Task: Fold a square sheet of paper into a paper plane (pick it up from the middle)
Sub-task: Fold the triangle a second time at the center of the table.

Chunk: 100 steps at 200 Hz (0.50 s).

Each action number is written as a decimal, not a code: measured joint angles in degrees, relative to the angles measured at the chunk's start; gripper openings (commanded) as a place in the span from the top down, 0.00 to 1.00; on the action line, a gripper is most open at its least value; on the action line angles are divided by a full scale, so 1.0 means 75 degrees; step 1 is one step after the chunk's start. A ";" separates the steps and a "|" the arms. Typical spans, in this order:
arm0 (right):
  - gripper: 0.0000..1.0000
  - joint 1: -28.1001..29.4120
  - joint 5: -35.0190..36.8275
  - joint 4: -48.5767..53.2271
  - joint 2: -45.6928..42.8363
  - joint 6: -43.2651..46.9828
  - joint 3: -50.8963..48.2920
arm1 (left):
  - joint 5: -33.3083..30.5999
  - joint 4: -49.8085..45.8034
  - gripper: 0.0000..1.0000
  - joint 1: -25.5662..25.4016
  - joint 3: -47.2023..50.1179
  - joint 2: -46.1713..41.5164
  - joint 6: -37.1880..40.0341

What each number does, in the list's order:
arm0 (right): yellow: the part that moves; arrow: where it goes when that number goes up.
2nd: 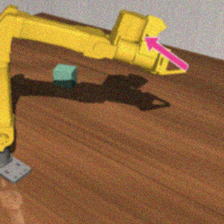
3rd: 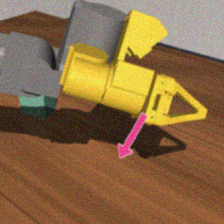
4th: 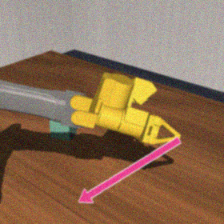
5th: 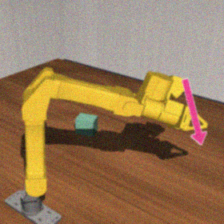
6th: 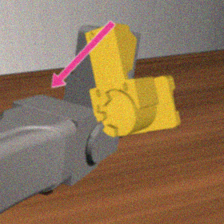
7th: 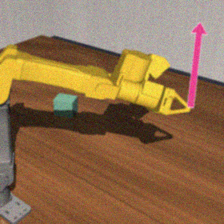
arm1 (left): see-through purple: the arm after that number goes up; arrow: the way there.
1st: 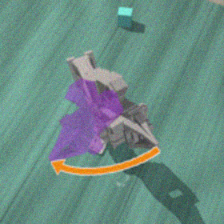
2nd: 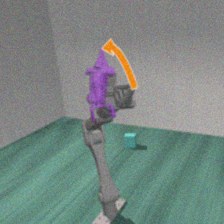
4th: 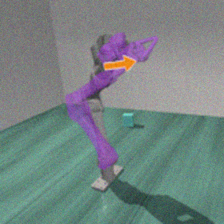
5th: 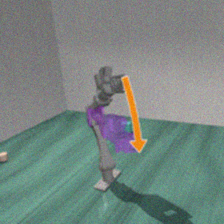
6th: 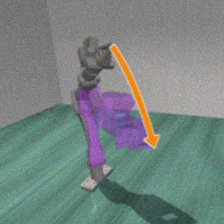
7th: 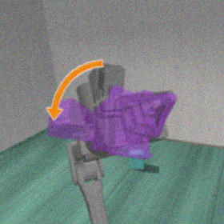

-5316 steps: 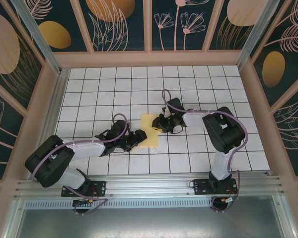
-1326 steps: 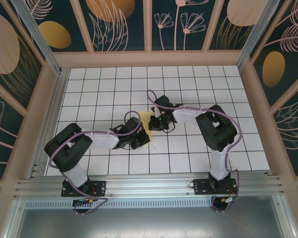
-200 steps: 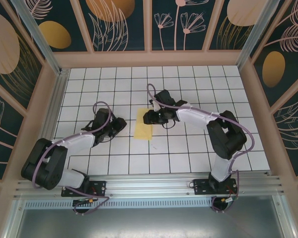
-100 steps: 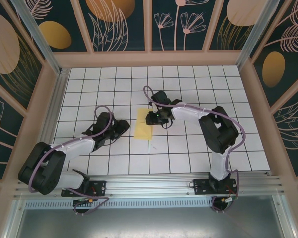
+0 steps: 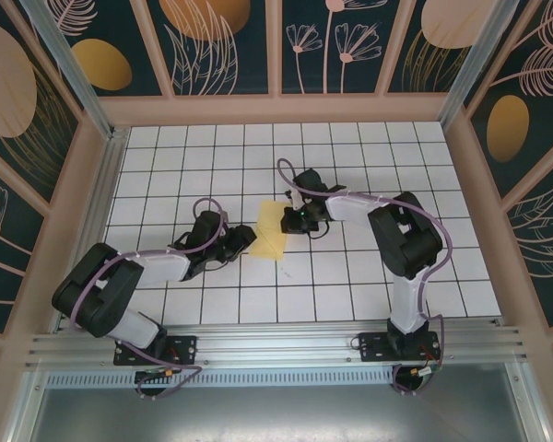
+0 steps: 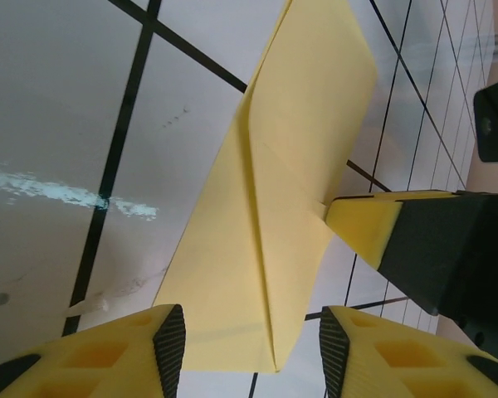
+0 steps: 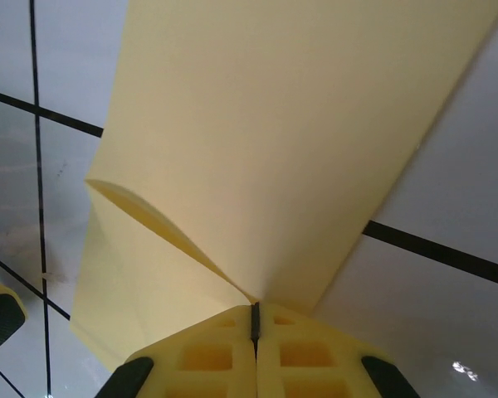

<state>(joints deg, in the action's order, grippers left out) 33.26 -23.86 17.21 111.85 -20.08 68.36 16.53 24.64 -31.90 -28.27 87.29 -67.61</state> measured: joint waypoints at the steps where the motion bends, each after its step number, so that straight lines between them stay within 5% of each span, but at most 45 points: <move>1: 0.95 -0.0003 -0.0003 0.0000 0.0003 0.0000 -0.0003 | 0.0006 0.0012 0.51 -0.0003 -0.0003 0.0012 0.0000; 100: 0.95 -0.0411 -0.0769 -0.0545 0.0096 -0.0318 -0.0350 | 0.0286 0.0676 0.51 -0.0195 -0.1049 0.1309 0.0006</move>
<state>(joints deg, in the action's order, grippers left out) 30.17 -29.63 13.13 112.57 -22.46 65.73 18.68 29.71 -33.36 -36.14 97.10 -67.57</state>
